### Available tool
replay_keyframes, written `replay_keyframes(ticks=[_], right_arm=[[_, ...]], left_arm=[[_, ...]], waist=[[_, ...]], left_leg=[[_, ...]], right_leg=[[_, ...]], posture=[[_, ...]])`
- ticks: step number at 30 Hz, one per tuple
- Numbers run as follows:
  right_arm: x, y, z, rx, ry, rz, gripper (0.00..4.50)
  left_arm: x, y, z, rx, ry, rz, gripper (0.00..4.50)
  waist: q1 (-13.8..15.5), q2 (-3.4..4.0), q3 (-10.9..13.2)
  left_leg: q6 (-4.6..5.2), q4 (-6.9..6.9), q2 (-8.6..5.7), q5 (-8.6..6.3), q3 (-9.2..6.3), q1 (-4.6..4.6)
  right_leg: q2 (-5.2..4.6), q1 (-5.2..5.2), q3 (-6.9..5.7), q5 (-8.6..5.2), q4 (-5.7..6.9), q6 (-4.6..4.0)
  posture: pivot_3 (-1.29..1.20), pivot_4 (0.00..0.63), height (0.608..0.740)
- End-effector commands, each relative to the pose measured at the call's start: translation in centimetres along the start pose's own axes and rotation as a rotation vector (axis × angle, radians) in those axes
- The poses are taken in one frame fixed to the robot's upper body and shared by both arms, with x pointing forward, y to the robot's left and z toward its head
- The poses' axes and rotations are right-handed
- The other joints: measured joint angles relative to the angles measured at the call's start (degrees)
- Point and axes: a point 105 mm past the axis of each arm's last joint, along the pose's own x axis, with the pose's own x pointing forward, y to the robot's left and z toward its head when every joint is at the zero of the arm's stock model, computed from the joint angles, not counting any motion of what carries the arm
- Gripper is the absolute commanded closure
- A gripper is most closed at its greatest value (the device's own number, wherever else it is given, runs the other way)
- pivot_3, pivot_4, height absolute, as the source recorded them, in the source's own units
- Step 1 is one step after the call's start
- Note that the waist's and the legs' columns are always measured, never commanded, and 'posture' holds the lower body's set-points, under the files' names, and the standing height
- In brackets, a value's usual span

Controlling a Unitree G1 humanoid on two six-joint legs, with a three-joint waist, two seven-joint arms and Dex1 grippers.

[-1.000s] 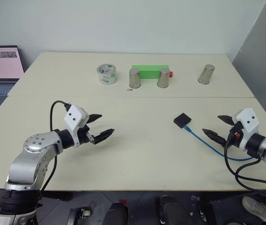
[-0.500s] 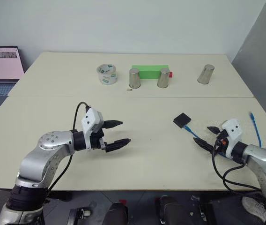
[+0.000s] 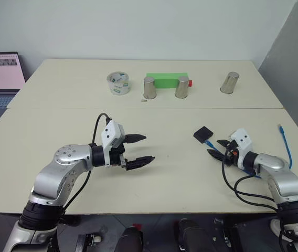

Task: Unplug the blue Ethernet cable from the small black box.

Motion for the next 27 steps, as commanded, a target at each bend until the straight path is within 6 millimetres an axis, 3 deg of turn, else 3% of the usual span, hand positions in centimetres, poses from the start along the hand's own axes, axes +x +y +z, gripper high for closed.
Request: replay_keyframes(ticks=[1, 8, 10, 12, 14, 18, 20, 27], right_arm=[[0.5, 0.0, 1.2, -0.056, -0.017, 0.028, 2.31], [1.5, 0.2, 1.9, -0.081, -0.018, 0.063, 4.09], [1.6, 0.3, 2.4, -0.134, -0.021, 0.077, 4.35], [1.6, 0.6, 3.1, -0.226, -0.026, 0.092, 4.37], [1.4, 1.5, 4.5, -0.449, -0.055, 0.124, 4.37], [1.3, 4.8, 7.5, -0.871, -0.188, 0.208, 4.38], [1.2, 6.3, 7.7, -1.058, -0.235, 0.263, 4.39], [1.1, 9.8, 9.5, -1.226, -0.428, 0.342, 4.39]], left_arm=[[0.2, 0.3, 0.3, 0.026, -0.019, 0.013, 0.0], [0.6, 0.5, -0.2, 0.012, -0.016, 0.015, 0.0], [0.7, 0.6, -0.2, -0.004, -0.021, 0.019, 0.0], [0.8, 0.7, -0.3, -0.034, -0.032, 0.023, 0.0], [0.7, 1.1, -0.1, -0.134, -0.077, 0.031, 0.0], [0.4, 1.4, 0.2, -0.345, -0.157, 0.009, 0.0], [0.4, 1.2, 0.3, -0.423, -0.175, -0.02, 0.0], [1.3, -0.3, 0.8, -0.539, -0.194, -0.125, 0.0]], waist=[[-0.04, 0.0, 0.0], [-0.12, 0.0, 0.0], [-0.12, 0.0, 0.0], [-0.11, 0.0, 0.0], [-0.11, 0.0, 0.0], [-0.26, 0.04, 0.03], [-0.37, 0.04, 0.03], [-0.1, 0.03, 0.03]], left_leg=[[0.0, 0.0, 0.0, 0.0, 0.0, 0.0], [0.0, 0.01, 0.0, 0.0, -0.01, 0.01], [0.0, 0.02, 0.0, 0.0, 0.01, 0.01], [0.0, 0.02, 0.0, 0.0, -0.01, 0.01], [0.0, 0.01, 0.0, 0.0, -0.01, 0.01], [0.0, 0.02, 0.02, 0.0, -0.01, -0.01], [0.0, 0.01, 0.02, 0.0, -0.02, 0.02], [-0.02, 0.05, -0.01, 0.01, -0.03, 0.02]], right_leg=[[0.0, 0.0, 0.0, 0.0, 0.01, 0.0], [0.0, 0.0, 0.0, 0.0, 0.04, 0.0], [0.0, 0.0, 0.02, 0.01, 0.04, 0.0], [0.0, 0.0, 0.01, 0.01, 0.04, 0.0], [0.0, 0.0, 0.0, 0.01, 0.04, 0.0], [0.0, -0.02, -0.01, 0.01, 0.03, 0.01], [0.01, -0.03, -0.03, 0.0, 0.09, 0.01], [-0.01, 0.01, -0.01, 0.01, 0.1, 0.01]], posture=[[0.0, 0.15, 0.74], [0.0, 0.15, 0.74], [0.0, 0.15, 0.74], [0.0, 0.15, 0.74], [0.0, 0.15, 0.74], [0.0, 0.15, 0.74], [0.0, 0.15, 0.74], [0.0, 0.15, 0.74]])
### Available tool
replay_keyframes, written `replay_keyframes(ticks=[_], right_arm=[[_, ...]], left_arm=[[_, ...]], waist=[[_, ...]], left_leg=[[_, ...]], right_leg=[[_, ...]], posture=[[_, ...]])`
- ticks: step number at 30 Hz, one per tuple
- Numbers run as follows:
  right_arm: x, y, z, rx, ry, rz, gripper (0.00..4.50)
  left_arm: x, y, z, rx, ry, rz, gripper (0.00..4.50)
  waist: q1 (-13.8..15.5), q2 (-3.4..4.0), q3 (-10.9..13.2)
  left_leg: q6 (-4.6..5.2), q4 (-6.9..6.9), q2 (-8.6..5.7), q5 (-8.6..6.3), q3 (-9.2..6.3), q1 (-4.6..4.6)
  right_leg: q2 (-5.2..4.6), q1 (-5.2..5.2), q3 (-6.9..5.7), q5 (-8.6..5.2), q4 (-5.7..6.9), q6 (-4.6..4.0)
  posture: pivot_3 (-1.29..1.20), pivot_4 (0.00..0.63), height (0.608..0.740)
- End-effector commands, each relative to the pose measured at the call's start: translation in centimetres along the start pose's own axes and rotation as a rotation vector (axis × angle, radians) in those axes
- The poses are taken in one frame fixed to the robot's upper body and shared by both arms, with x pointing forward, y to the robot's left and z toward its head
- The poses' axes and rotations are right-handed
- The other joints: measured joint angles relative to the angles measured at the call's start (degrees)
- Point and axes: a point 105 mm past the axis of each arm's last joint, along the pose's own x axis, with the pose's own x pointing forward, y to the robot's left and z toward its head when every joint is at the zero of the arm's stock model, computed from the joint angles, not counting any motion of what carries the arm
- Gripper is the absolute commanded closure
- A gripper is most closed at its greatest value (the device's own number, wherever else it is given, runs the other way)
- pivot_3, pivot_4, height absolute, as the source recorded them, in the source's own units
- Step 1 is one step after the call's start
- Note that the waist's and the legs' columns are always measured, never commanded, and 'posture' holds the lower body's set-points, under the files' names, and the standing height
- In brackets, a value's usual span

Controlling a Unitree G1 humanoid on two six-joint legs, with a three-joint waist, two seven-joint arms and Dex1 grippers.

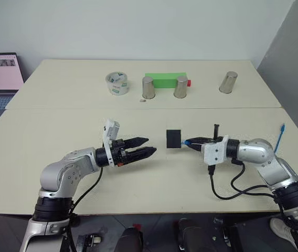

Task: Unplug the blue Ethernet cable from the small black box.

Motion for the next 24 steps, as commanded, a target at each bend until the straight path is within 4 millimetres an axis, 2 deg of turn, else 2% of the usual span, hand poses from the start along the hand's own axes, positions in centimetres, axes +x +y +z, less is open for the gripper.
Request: replay_keyframes(ticks=[1, 12, 16, 24], right_arm=[[0.4, -1.3, 2.3, -0.118, -0.093, -0.028, 4.39], [1.4, -2.1, 4.3, -0.132, -0.173, -0.051, 4.39], [1.6, -2.1, 4.8, -0.141, -0.189, -0.054, 4.39], [1.7, -2.2, 5.1, -0.168, -0.197, -0.07, 4.39]], left_arm=[[0.5, -1.2, 0.8, -0.011, -0.019, -0.06, 0.0], [1.5, -1.2, 0.7, -0.012, -0.034, -0.075, 0.0], [1.7, -1.2, 0.9, -0.012, -0.048, -0.074, 0.7], [1.6, -0.9, 0.8, -0.007, -0.045, -0.062, 2.55]], waist=[[0.08, 0.0, 0.0], [0.23, 0.0, 0.0], [0.25, 0.0, 0.0], [0.29, 0.0, 0.0]], left_leg=[[0.0, 0.0, 0.0, 0.0, 0.0, 0.0], [-0.02, 0.03, 0.0, 0.01, -0.05, 0.05], [-0.02, 0.03, -0.01, 0.01, -0.03, 0.04], [-0.02, 0.03, -0.01, 0.01, -0.04, 0.05]], right_leg=[[0.0, 0.0, 0.0, 0.0, 0.01, 0.0], [0.0, 0.0, -0.01, 0.01, 0.12, -0.02], [-0.01, 0.0, 0.01, 0.01, 0.1, -0.02], [-0.01, 0.01, 0.0, 0.01, 0.12, -0.02]], posture=[[0.0, 0.15, 0.74], [0.0, 0.15, 0.74], [0.0, 0.15, 0.74], [0.0, 0.15, 0.74]])
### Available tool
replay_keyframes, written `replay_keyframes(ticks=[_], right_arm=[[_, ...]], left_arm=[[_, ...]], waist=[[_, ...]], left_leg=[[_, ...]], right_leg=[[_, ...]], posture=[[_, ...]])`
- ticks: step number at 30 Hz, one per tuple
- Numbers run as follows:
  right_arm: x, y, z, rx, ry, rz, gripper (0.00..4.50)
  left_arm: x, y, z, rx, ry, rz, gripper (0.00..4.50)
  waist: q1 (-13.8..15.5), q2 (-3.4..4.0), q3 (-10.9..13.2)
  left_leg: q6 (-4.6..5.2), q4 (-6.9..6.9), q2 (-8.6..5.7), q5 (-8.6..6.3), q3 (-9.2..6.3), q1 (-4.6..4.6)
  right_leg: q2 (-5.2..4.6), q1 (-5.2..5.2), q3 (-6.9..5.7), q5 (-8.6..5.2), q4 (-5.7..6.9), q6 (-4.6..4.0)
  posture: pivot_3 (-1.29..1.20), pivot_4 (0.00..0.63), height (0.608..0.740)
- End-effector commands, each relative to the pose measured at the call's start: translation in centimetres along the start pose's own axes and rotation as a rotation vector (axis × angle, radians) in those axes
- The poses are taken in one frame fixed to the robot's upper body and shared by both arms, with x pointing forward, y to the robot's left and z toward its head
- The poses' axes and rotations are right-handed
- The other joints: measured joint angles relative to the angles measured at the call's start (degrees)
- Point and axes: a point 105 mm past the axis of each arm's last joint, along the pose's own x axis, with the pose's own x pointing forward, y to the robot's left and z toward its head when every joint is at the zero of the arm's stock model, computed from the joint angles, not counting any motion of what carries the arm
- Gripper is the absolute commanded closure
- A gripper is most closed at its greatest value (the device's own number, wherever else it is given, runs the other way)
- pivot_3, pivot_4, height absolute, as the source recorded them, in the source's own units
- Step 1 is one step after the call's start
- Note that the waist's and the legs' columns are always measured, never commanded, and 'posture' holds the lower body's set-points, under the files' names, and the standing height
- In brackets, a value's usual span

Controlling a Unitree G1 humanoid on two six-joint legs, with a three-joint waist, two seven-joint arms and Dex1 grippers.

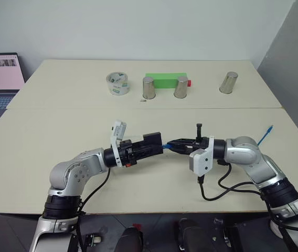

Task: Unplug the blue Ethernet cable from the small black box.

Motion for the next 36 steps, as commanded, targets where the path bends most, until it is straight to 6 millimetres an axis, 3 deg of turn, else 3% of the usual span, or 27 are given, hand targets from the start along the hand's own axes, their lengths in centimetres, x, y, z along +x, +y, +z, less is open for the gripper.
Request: replay_keyframes(ticks=[1, 5, 7, 8, 14, 18, 24, 36], right_arm=[[0.0, -1.0, 0.7, -0.062, -0.024, -0.03, 4.39], [0.0, -0.7, 0.7, -0.087, -0.025, -0.009, 4.39], [-0.2, -0.5, 0.5, -0.073, -0.023, 0.013, 3.69], [-0.3, -0.5, 0.5, -0.066, -0.022, 0.02, 3.59], [-1.7, -0.8, 0.8, 0.099, 0.004, 0.065, 2.0], [-2.4, -0.8, 1.8, 0.499, -0.014, 0.052, 1.11], [-2.3, -0.9, 3.6, 1.037, -0.095, 0.089, 1.09], [-0.8, -0.9, 2.6, 1.253, -0.06, 0.088, 1.09]], left_arm=[[0.1, -0.3, 0.7, 0.037, -0.014, -0.008, 2.7], [0.0, -0.4, 0.7, 0.042, -0.003, -0.014, 3.57], [-0.1, -0.7, 0.7, 0.059, 0.015, -0.035, 3.71], [-0.1, -0.8, 0.6, 0.066, 0.025, -0.045, 3.71], [-0.5, -1.0, 0.4, 0.155, 0.116, -0.085, 3.71], [-0.6, -1.1, 0.5, 0.244, 0.161, -0.123, 3.71], [0.1, -1.8, 1.5, 0.387, 0.187, -0.214, 3.71], [0.6, -2.4, 1.3, 0.434, 0.207, -0.254, 3.71]], waist=[[0.0, 0.0, 0.0], [0.01, 0.0, 0.0], [0.0, 0.0, 0.0], [-0.02, 0.0, 0.0], [0.04, 0.0, 0.0], [0.23, 0.0, 0.0], [0.39, 0.0, 0.0], [0.07, 0.0, 0.0]], left_leg=[[0.0, 0.0, 0.0, 0.0, 0.01, 0.0], [0.0, 0.0, 0.0, 0.0, 0.0, 0.0], [0.0, -0.01, 0.0, 0.0, 0.0, 0.0], [0.0, 0.0, 0.0, 0.0, 0.01, 0.0], [0.0, 0.0, 0.0, 0.0, -0.01, 0.0], [0.01, -0.02, 0.0, 0.0, -0.07, -0.02], [0.01, 0.01, 0.01, 0.0, -0.12, -0.03], [0.03, -0.04, 0.01, -0.01, -0.1, -0.13]], right_leg=[[0.0, 0.0, 0.0, 0.0, 0.0, 0.0], [0.0, 0.0, -0.01, 0.0, 0.0, 0.0], [0.0, 0.0, 0.0, 0.0, -0.01, 0.0], [0.0, 0.0, 0.0, 0.0, 0.0, 0.0], [0.0, 0.01, -0.01, 0.0, -0.01, 0.0], [0.0, 0.02, -0.04, -0.02, -0.02, -0.03], [0.0, 0.02, -0.1, -0.03, 0.01, -0.05], [0.02, -0.04, -0.12, -0.04, -0.11, -0.03]], posture=[[0.0, 0.15, 0.74], [0.0, 0.15, 0.74], [0.0, 0.15, 0.74], [0.0, 0.15, 0.74], [0.0, 0.15, 0.74], [0.0, 0.15, 0.74], [0.0, 0.15, 0.74], [0.0, 0.15, 0.74]])
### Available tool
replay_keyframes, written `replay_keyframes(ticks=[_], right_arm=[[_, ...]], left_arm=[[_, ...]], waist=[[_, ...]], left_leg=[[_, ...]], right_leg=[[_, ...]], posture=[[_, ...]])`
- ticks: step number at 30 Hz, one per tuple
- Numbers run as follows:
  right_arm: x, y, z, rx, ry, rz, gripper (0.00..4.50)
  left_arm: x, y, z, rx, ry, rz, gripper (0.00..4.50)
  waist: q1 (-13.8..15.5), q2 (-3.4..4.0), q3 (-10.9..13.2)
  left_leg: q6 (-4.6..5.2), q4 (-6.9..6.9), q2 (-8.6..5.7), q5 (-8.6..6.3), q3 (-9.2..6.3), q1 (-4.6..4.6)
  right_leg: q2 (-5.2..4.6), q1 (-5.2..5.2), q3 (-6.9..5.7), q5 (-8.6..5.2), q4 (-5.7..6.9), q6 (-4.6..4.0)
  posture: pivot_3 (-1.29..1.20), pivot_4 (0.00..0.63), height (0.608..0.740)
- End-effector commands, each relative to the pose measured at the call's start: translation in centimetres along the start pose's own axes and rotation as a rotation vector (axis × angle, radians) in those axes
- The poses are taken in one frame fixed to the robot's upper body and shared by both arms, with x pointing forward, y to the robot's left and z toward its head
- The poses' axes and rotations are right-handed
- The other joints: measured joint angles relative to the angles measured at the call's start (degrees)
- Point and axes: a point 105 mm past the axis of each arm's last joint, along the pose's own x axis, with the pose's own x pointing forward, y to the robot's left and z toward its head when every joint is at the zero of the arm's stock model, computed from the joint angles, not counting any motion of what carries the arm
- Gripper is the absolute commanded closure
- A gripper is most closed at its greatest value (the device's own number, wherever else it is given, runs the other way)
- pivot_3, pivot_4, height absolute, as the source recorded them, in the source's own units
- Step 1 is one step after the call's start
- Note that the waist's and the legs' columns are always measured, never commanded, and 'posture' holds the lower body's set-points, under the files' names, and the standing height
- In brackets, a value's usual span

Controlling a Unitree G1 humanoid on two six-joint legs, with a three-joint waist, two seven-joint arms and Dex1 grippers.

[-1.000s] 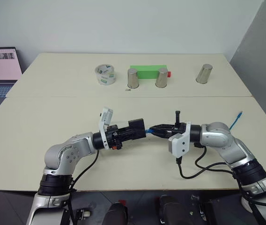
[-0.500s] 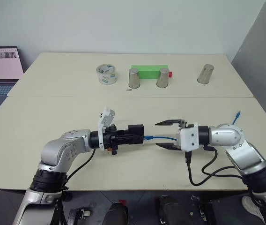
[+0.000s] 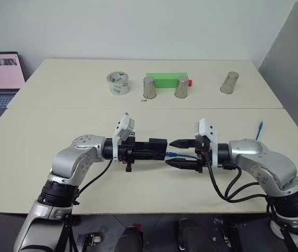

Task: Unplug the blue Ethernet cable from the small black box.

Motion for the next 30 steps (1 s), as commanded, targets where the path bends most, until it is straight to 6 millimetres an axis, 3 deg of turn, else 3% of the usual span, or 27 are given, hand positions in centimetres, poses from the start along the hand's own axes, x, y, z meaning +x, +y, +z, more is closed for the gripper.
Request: replay_keyframes(ticks=[1, 6, 9, 17, 27, 30], right_arm=[[-0.06, 0.16, 0.98, 0.014, -0.031, 0.026, 1.09], [0.12, 0.15, 0.75, 0.013, -0.018, 0.038, 1.09], [0.23, 0.09, 0.73, 0.019, -0.021, 0.041, 1.58], [0.14, -0.17, 0.49, -0.004, 0.007, 0.055, 3.59], [0.02, -0.47, 0.4, -0.044, 0.062, 0.094, 3.71], [0.06, -0.4, 0.47, -0.048, 0.067, 0.104, 4.24]], left_arm=[[0.2, -0.43, 0.74, 0.051, -0.006, -0.017, 3.71], [0.16, -0.53, 0.8, 0.054, -0.007, -0.013, 3.71], [0.16, -0.68, 0.69, 0.058, 0.0, -0.015, 3.71], [0.2, -0.83, 0.64, 0.061, 0.001, -0.02, 3.71], [0.39, -1.19, 0.59, 0.065, 0.006, -0.047, 3.71], [0.37, -1.16, 0.61, 0.066, 0.003, -0.044, 3.71]], waist=[[-0.03, 0.0, 0.0], [-0.07, 0.0, 0.0], [-0.13, 0.0, 0.0], [-0.24, 0.0, 0.0], [-0.27, 0.0, 0.0], [-0.27, 0.0, 0.0]], left_leg=[[0.0, 0.0, 0.0, 0.0, 0.0, 0.0], [0.0, 0.0, 0.0, 0.0, 0.0, 0.0], [0.0, 0.0, 0.0, 0.0, -0.01, 0.0], [0.0, 0.0, 0.01, 0.0, -0.02, 0.0], [0.0, -0.01, 0.01, 0.0, -0.01, 0.0], [0.0, -0.01, 0.01, 0.0, -0.02, 0.0]], right_leg=[[0.0, 0.0, 0.0, 0.0, 0.0, 0.0], [0.0, 0.0, -0.01, 0.0, 0.01, 0.0], [0.0, 0.0, -0.02, 0.0, 0.01, 0.0], [0.01, 0.0, -0.03, 0.0, 0.01, 0.0], [0.01, 0.0, -0.03, 0.0, 0.0, 0.01], [0.01, 0.0, -0.04, 0.0, 0.0, 0.01]], posture=[[0.0, 0.15, 0.74], [0.0, 0.15, 0.74], [0.0, 0.15, 0.74], [0.0, 0.15, 0.74], [0.0, 0.15, 0.74], [0.0, 0.15, 0.74]])
